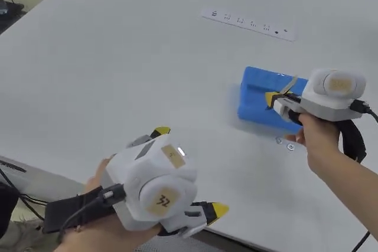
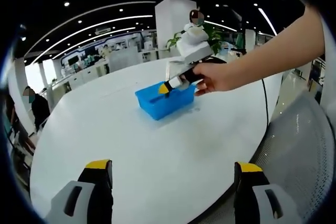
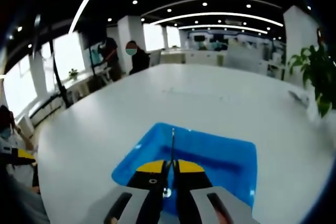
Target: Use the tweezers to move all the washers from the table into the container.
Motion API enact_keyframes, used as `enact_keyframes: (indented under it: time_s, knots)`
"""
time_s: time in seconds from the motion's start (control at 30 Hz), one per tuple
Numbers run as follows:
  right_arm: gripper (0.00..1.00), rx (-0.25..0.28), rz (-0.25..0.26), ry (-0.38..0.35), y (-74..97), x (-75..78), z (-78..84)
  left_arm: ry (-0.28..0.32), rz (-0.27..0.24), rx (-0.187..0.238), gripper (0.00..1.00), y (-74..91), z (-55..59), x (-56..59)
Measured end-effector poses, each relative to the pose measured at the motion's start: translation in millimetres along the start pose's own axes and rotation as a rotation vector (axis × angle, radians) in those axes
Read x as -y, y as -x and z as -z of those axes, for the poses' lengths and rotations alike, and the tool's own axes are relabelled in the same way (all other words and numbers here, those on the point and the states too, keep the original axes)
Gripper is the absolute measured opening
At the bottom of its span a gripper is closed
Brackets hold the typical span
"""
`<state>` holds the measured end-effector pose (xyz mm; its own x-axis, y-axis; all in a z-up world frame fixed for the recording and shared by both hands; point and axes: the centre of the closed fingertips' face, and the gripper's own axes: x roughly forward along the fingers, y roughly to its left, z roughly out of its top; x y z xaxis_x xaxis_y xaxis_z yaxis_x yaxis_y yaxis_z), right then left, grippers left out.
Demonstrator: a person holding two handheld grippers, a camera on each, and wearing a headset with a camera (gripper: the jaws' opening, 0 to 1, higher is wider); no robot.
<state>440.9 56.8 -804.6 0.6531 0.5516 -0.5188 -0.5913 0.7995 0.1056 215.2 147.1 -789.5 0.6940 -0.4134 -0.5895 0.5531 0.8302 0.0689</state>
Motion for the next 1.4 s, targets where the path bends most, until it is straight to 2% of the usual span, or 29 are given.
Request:
enact_keyframes:
  time_s: [0.13,0.37,0.43,0.6,0.7,0.77,0.87,1.07,1.4]
  knots:
    - [0.04,0.036,-0.017,-0.029,14.5,-2.8,-15.2,-0.019,0.004,-0.001,0.99,0.0,-0.2,2.1]
    - [0.04,0.144,-0.026,-0.034,45.6,-7.7,-44.2,-0.027,-0.003,0.009,0.98,1.1,-2.3,1.0]
    - [0.04,0.170,-0.030,-0.023,57.3,-12.2,-48.9,-0.026,-0.009,0.015,0.98,1.5,-3.5,-0.3]
    - [0.04,0.197,-0.027,-0.019,76.2,-15.6,-47.7,-0.022,-0.018,0.032,0.98,2.9,-6.6,-2.6]
    - [0.04,0.196,-0.036,-0.033,84.0,-18.5,-39.8,-0.022,-0.020,0.029,0.98,2.9,-6.2,-3.3]
    - [0.04,0.190,-0.028,-0.027,88.6,-19.4,-29.8,-0.025,-0.023,0.031,0.98,2.9,-6.5,-3.8]
    - [0.04,0.160,-0.037,-0.063,90.0,-19.7,-10.6,-0.026,-0.021,0.027,0.98,2.6,-5.9,-3.4]
    - [0.04,0.119,-0.025,-0.121,84.0,-12.5,15.5,-0.033,-0.013,0.009,0.97,1.1,-2.7,-1.8]
    - [0.04,0.036,0.009,-0.114,65.6,0.0,46.1,-0.032,-0.011,-0.012,0.96,-0.3,1.5,-1.7]
